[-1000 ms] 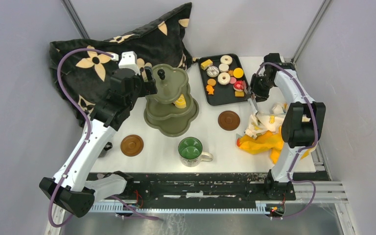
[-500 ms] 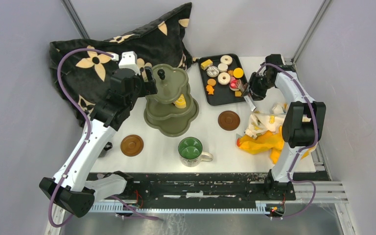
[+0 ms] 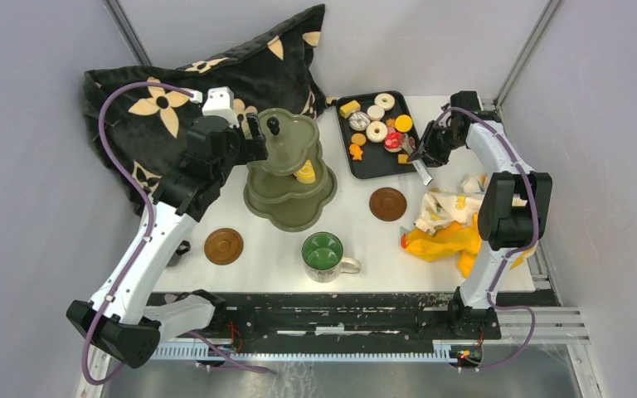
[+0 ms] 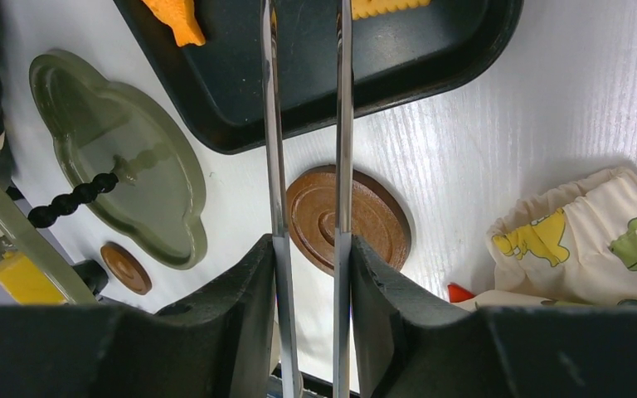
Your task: Serve the afternoon tea
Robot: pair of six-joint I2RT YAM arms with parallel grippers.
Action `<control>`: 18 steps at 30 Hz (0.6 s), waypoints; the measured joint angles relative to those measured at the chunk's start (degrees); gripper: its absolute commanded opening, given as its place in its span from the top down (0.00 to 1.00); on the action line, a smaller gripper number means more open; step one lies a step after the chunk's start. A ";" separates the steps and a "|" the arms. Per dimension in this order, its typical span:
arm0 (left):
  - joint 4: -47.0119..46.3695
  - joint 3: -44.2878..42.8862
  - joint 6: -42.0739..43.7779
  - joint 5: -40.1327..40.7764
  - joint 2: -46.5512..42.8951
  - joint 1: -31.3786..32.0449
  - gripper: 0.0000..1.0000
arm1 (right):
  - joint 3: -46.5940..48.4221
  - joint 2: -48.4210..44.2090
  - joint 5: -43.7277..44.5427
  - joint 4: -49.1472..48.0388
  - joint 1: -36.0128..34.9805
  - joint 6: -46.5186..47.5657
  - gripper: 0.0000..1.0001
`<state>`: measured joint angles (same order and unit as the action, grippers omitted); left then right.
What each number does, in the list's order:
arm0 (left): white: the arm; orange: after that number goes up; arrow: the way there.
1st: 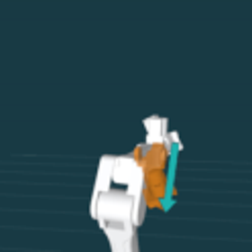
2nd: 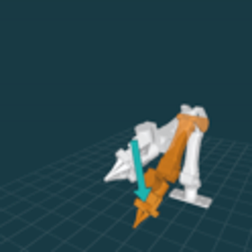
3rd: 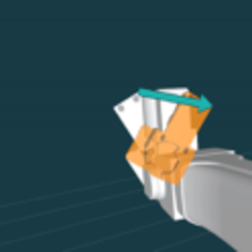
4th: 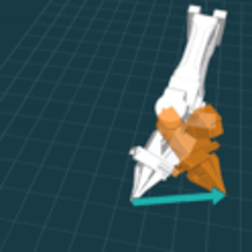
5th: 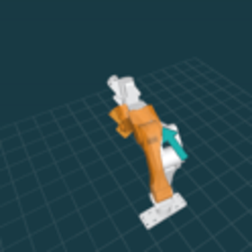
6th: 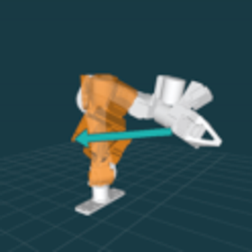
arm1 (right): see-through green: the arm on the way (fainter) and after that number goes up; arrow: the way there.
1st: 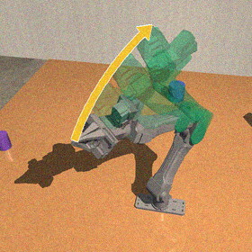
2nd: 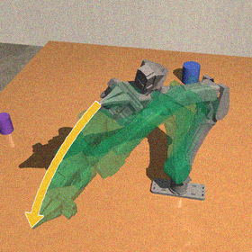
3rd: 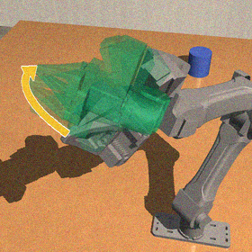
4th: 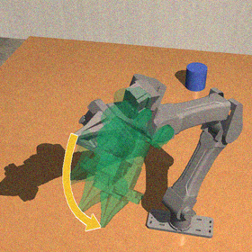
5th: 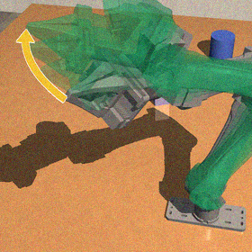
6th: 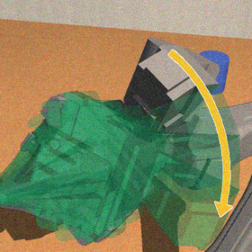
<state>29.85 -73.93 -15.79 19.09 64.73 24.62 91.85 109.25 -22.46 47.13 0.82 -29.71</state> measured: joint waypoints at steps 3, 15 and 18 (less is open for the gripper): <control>0.00 0.00 0.00 -0.07 0.00 0.00 0.07 | -0.52 0.00 -0.26 -0.33 0.00 -0.02 0.98; 0.02 0.00 0.00 0.02 -0.13 0.00 0.07 | -5.49 -4.37 -0.94 -2.08 0.00 -0.09 0.99; 0.02 0.00 0.00 0.11 -0.55 0.00 0.07 | -7.02 -7.63 -0.96 -2.58 0.00 -0.31 0.99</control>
<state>29.87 -73.93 -15.79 19.20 64.18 24.62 84.84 101.62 -23.42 44.56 0.82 -30.02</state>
